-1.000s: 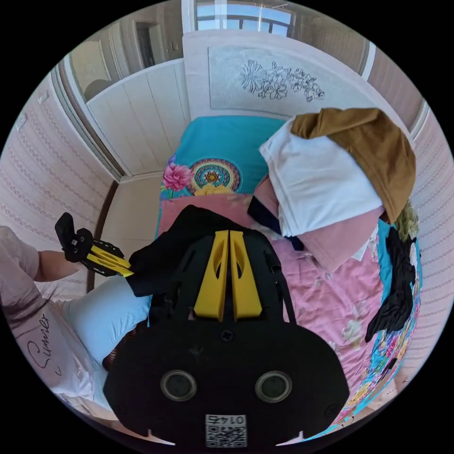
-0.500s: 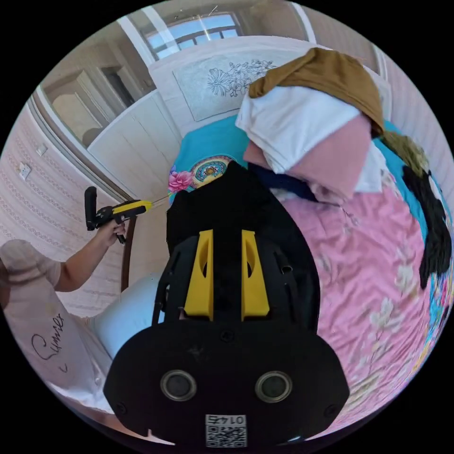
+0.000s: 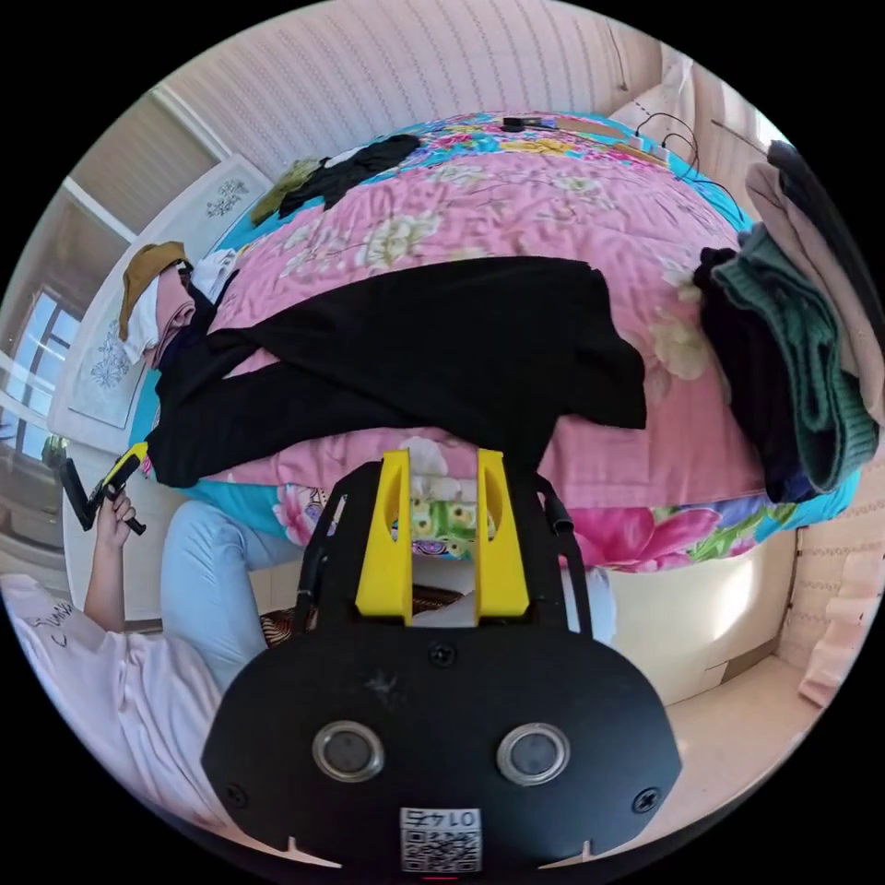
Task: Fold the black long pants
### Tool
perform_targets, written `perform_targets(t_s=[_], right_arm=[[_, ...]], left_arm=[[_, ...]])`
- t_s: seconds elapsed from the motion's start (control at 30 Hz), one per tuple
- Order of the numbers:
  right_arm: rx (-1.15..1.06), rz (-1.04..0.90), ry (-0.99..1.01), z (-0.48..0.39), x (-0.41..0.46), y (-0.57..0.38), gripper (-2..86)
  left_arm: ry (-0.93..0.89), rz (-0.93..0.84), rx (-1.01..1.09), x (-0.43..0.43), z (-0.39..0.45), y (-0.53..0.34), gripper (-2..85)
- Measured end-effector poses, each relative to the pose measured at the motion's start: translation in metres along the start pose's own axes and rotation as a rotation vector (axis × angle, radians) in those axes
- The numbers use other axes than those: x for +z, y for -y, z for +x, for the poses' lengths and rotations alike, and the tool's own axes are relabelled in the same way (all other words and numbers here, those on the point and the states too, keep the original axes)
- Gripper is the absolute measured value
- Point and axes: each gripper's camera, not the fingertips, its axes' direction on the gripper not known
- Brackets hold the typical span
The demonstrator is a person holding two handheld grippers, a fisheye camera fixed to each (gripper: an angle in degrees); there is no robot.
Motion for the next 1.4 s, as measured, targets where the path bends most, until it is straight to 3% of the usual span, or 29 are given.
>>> perform_targets(t_s=[0.17,0.3,0.5,0.7,0.97,1.03,1.13,1.23,1.33,1.4], right_arm=[[0.078,0.055,0.048,0.049,-0.04,-0.003,12.1],[0.156,0.03,0.153,0.083,-0.061,-0.007,6.0],[0.048,0.2,0.373,0.108,-0.17,-0.022,1.0],[-0.11,0.353,0.414,0.121,-0.287,-0.002,0.5],[-0.225,0.386,0.267,0.129,-0.37,0.094,0.8],[-0.175,0.363,0.259,0.139,-0.366,0.127,1.0],[-0.035,0.294,0.233,0.163,-0.347,0.158,1.9],[-0.012,0.229,0.222,0.174,-0.346,0.142,3.3],[-0.056,0.21,0.143,0.175,-0.36,0.086,5.0],[-0.007,0.154,0.102,0.185,-0.363,0.033,6.8]], left_arm=[[-0.002,-0.068,0.2,0.094,0.082,0.072,6.3],[-0.06,-0.184,0.354,0.187,0.144,0.121,8.3],[0.012,-0.414,0.616,0.308,0.215,0.147,8.0],[0.14,-0.27,0.79,0.322,0.246,0.17,0.1],[0.248,-0.068,0.709,0.333,0.236,0.264,-0.3],[0.21,-0.079,0.605,0.359,0.223,0.293,0.9],[0.153,-0.232,0.39,0.419,0.189,0.328,4.4],[0.155,-0.209,0.305,0.433,0.167,0.331,5.2],[0.096,-0.175,0.363,0.423,0.171,0.309,4.7],[0.002,-0.246,0.427,0.431,0.185,0.276,4.7]])
